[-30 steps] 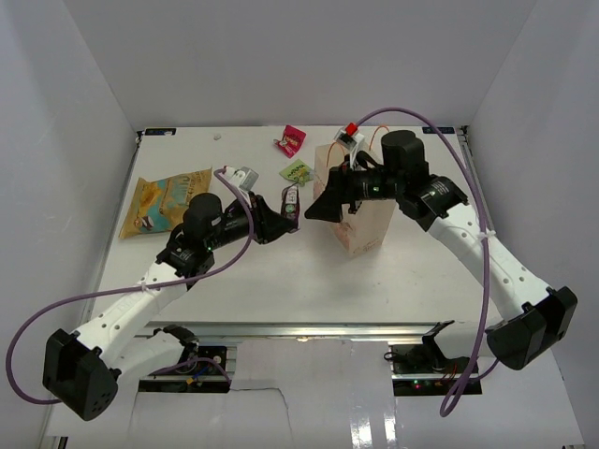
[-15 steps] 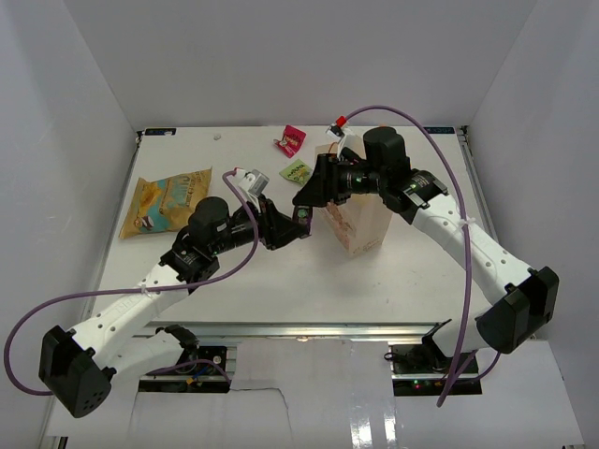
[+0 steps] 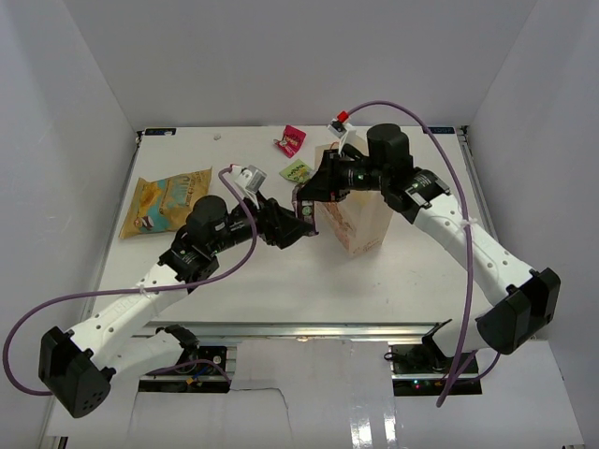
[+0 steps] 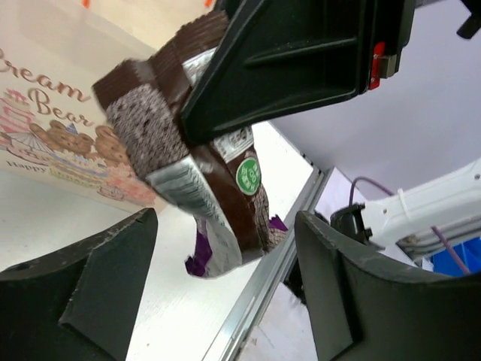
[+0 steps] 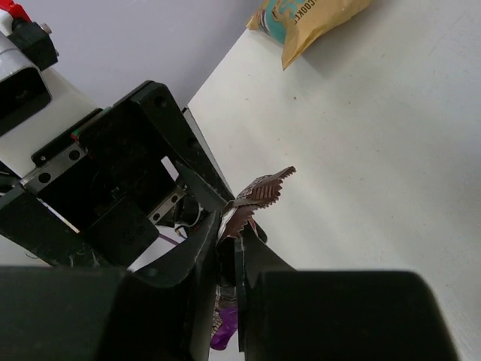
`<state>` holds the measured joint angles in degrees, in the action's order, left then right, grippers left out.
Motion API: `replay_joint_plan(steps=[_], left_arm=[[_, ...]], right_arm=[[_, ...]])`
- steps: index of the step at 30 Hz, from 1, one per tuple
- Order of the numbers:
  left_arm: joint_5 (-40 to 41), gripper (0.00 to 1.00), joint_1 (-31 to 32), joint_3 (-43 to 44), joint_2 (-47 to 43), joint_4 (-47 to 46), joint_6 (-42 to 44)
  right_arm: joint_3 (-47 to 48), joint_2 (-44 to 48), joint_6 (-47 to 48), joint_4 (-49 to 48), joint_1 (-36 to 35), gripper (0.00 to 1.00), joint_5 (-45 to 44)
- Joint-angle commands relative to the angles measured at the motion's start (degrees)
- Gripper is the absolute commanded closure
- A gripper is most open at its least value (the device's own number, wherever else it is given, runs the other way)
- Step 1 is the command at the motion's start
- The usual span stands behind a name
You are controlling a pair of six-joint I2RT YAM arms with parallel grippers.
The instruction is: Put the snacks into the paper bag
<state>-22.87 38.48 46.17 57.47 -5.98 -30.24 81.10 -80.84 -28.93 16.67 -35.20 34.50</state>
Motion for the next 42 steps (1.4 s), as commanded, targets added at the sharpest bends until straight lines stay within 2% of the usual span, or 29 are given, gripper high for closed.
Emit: replay_joint_plan(steps=[1,7,10,14,19,22,24,25,27,28,31,34,39,42], left_arm=[[5.28,0.15,0.19,3.57,-3.24,-0.01,2.55],[20.47,0.04,-0.33,5.24,-6.23,5.61,3.61],[21.64,0.04,-1.56,5.24,-5.62,5.63,2.73],[20.77,0.04,-6.38,6.47,-1.06,8.88,-1.65],[11.11,0.06,-17.44,9.11,10.8,8.27,-11.05],[7.33,0.06,-20.01,13.65,20.81,8.0,-15.37],[6.79,0.06,-20.28,17.96,26.61,9.48,-16.78],[6.35,0.07,-20.29,23.12,32.73,12.28,-17.13],[7.22,0.08,-20.29,29.12,39.09,17.11,-18.89],[7.49,0.11,-20.2,34.63,44.95,20.97,-19.07],[9.51,0.12,-19.32,42.56,53.67,25.57,-18.72],[12.23,0.13,-18.36,48.46,60.01,28.56,-19.41],[15.83,0.16,-16.42,54.02,65.92,32.52,-26.44],[15.32,0.16,-15.72,55.16,68.38,32.0,-32.15]], right_arm=[[5.89,2.79,4.31,-3.13,2.06,0.85,1.27],[17.84,2.97,12.83,-3.22,9.09,0.87,1.53],[21.19,3.05,14.33,-3.22,12.6,0.87,0.75],[24.02,3.23,17.41,-3.22,16.74,0.87,-2.41],[19.11,4.11,26.02,-2.87,18.5,0.86,-7.08],[13.84,4.2,28.66,-2.25,18.5,0.86,-8.39],[11.72,4.11,31.38,-1.55,18.5,0.85,-9.19],[10.15,4.11,33.04,-1.46,18.5,0.83,-9.36],[8.73,4.37,34.28,-1.29,18.5,0.72,-9.89],[7.77,4.81,35.68,-1.29,18.5,0.61,-9.8],[6.62,6.65,36.57,-1.2,18.5,0.48,-8.23],[5.39,8.58,36.58,-1.2,18.59,0.46,-7.78],[2.93,11.57,35.79,-1.37,18.76,0.45,-8.75],[1.96,12.63,35.0,-1.37,18.85,0.45,-9.1]])
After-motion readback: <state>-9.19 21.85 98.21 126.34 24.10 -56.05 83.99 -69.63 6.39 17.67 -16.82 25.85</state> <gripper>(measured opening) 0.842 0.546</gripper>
